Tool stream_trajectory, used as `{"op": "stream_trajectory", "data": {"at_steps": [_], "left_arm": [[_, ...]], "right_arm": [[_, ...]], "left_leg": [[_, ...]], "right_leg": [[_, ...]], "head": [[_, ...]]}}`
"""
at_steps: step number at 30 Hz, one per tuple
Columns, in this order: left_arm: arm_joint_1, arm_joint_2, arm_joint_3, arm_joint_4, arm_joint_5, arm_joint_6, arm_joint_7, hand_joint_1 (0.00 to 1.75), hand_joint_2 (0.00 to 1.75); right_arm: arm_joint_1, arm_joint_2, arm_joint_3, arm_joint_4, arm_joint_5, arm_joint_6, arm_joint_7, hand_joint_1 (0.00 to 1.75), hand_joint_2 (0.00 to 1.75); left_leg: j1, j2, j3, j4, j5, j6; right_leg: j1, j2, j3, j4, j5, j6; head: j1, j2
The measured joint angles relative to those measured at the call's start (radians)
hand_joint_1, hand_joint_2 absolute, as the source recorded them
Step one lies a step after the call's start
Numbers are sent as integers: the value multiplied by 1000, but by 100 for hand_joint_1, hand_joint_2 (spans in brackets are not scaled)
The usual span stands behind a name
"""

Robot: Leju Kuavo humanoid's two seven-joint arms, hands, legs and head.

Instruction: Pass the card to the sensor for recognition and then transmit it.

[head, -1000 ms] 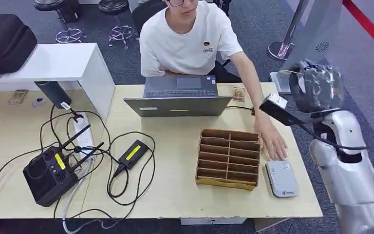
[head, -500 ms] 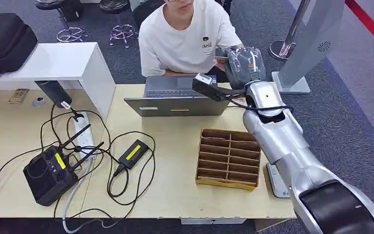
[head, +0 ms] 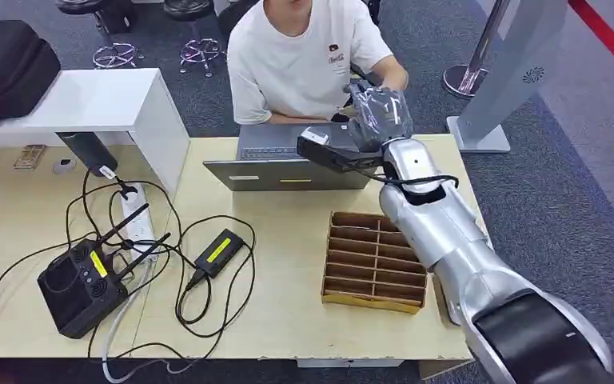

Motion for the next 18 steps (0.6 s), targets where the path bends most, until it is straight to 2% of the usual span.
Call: {"op": "stream_trajectory", "data": {"at_steps": [6, 11, 12, 17, 18], "left_arm": [[2, 0, 0, 0, 11, 8, 9, 0, 175], [11, 0, 3, 0, 34, 14, 10, 0, 175], [13, 0, 5, 0, 39, 15, 10, 0, 175], [17, 0, 21, 0, 71, 22, 10, 0, 175], [18, -1, 26, 0, 77, 25, 9, 0, 175]], "right_arm": [[37, -7, 1, -26, -35, -33, -55, 0, 175], [130, -58, -2, -169, -95, -63, -103, 0, 175], [161, -73, -3, -215, -108, -65, -108, 0, 0], [325, -153, -28, -482, -171, -61, -127, 0, 0], [362, -163, -34, -526, -181, -63, -133, 0, 175]], "left_leg": [[0, 0, 0, 0, 0, 0], [0, 0, 0, 0, 0, 0], [0, 0, 0, 0, 0, 0], [0, 0, 0, 0, -2, 1], [0, 0, 0, 0, -2, 1]], "right_leg": [[0, 0, 0, 0, 0, 0], [0, 0, 0, -1, 0, 0], [0, 0, 0, -1, 0, 0], [0, 0, 1, -3, 0, 0], [0, -1, 1, -3, 0, 0]], "head": [[0, 0], [0, 0], [0, 0], [0, 0], [0, 0]]}}
